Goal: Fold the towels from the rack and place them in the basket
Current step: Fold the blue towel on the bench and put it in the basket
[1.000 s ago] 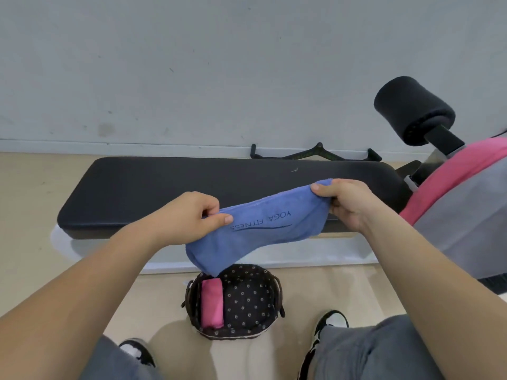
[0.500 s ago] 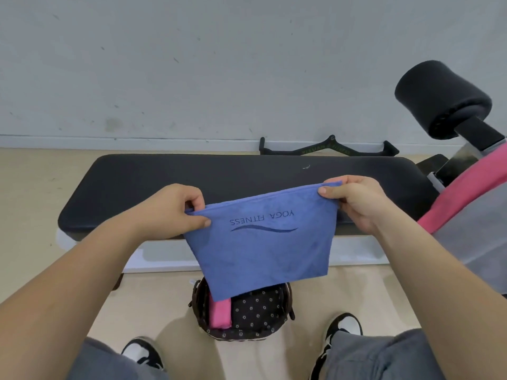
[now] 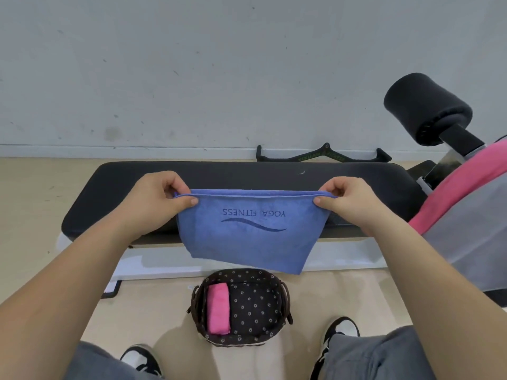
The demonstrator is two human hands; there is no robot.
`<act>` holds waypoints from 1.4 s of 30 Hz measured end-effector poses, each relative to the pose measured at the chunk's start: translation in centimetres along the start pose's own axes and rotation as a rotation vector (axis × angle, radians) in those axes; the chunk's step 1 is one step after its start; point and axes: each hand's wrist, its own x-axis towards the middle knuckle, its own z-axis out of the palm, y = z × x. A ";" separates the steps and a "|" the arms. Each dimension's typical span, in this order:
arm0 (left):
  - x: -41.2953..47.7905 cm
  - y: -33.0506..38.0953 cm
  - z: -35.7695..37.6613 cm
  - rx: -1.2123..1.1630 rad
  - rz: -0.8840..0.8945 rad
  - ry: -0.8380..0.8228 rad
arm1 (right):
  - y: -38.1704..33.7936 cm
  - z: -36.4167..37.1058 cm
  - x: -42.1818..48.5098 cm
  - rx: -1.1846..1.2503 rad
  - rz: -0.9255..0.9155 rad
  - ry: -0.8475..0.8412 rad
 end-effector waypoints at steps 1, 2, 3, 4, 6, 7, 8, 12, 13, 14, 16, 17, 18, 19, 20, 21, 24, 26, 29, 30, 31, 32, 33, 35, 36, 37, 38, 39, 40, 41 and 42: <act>0.0 0.1 -0.2 -0.032 -0.003 0.024 | -0.3 -0.2 -0.2 -0.017 -0.022 0.048; 0.1 0.2 -0.3 -0.060 -0.010 0.055 | -0.6 -0.3 -0.3 -0.011 -0.033 0.099; 0.2 0.2 -0.4 -0.081 -0.019 0.089 | -0.9 -0.4 -0.4 0.027 -0.029 0.145; 0.4 0.2 -0.4 -0.096 -0.028 0.121 | -1.1 -0.3 -0.4 0.109 -0.006 0.178; 0.8 0.1 0.1 -0.132 -0.068 0.162 | -1.6 0.2 -0.2 0.346 0.081 0.197; 1.0 0.2 0.5 -0.157 -0.095 0.170 | -1.7 0.6 0.0 0.461 0.142 0.194; 1.3 0.4 1.0 -0.191 -0.126 0.165 | -1.9 1.1 0.2 0.567 0.213 0.186; 3.2 0.9 3.1 -0.382 -0.270 0.141 | -2.4 3.1 2.7 0.933 0.444 0.193; 3.9 0.9 3.6 -0.408 -0.298 0.150 | -2.5 3.5 3.6 0.947 0.464 0.214; 4.7 0.7 4.1 -0.421 -0.317 0.164 | -2.6 3.9 4.5 0.932 0.468 0.238; 6.2 0.1 5.1 -0.429 -0.329 0.197 | -2.8 4.5 6.3 0.889 0.453 0.278; 7.0 -0.1 5.5 -0.428 -0.326 0.212 | -2.8 4.7 7.2 0.865 0.448 0.291; 7.8 -0.4 6.0 -0.421 -0.318 0.223 | -2.8 5.0 8.1 0.831 0.444 0.299; 8.5 -0.7 6.4 -0.408 -0.304 0.228 | -2.5 5.2 8.9 0.783 0.439 0.307; 9.3 -1.0 6.8 -0.385 -0.290 0.226 | -2.2 5.5 9.7 0.726 0.432 0.314; 10.0 -1.2 7.1 -0.359 -0.278 0.224 | -1.7 5.8 10.6 0.665 0.424 0.321; 12.1 -1.7 7.9 -0.247 -0.252 0.232 | -0.5 6.0 12.6 0.556 0.425 0.338; 13.2 -1.5 8.1 -0.160 -0.220 0.251 | -0.2 6.0 13.8 0.578 0.421 0.337; 14.8 -1.3 8.0 -0.123 -0.181 0.285 | -0.3 6.3 15.3 0.629 0.368 0.337; 15.3 -1.4 7.9 -0.116 -0.181 0.296 | -0.4 6.6 15.7 0.637 0.342 0.338; 15.7 -1.6 7.9 -0.114 -0.187 0.301 | -0.3 6.8 16.1 0.628 0.315 0.330; 15.9 -1.8 7.9 -0.121 -0.197 0.296 | -0.4 6.9 16.4 0.606 0.284 0.312; 16.0 -2.0 7.8 -0.136 -0.208 0.283 | -0.3 7.0 16.5 0.570 0.254 0.283; 15.9 -2.0 7.5 -0.141 -0.208 0.237 | -0.2 7.1 16.4 0.476 0.193 0.237; 15.6 -1.9 7.4 -0.098 -0.171 0.213 | -0.3 7.1 16.2 0.406 0.149 0.224; 15.2 -1.7 7.2 -0.025 -0.111 0.192 | -0.6 7.1 15.7 0.310 0.084 0.215; 14.5 -1.5 7.1 0.052 -0.043 0.171 | -0.9 7.1 15.2 0.201 -0.004 0.216; 13.6 -1.3 7.0 0.116 0.021 0.150 | -1.4 7.2 14.6 0.093 -0.097 0.209; 12.7 -1.2 6.9 0.169 0.073 0.118 | -1.9 7.3 14.0 -0.027 -0.174 0.187; 11.6 -1.1 6.9 0.216 0.118 0.080 | -2.7 7.5 13.1 -0.139 -0.223 0.136; 10.5 -1.1 7.0 0.255 0.151 0.031 | -3.2 8.0 12.0 -0.257 -0.247 0.058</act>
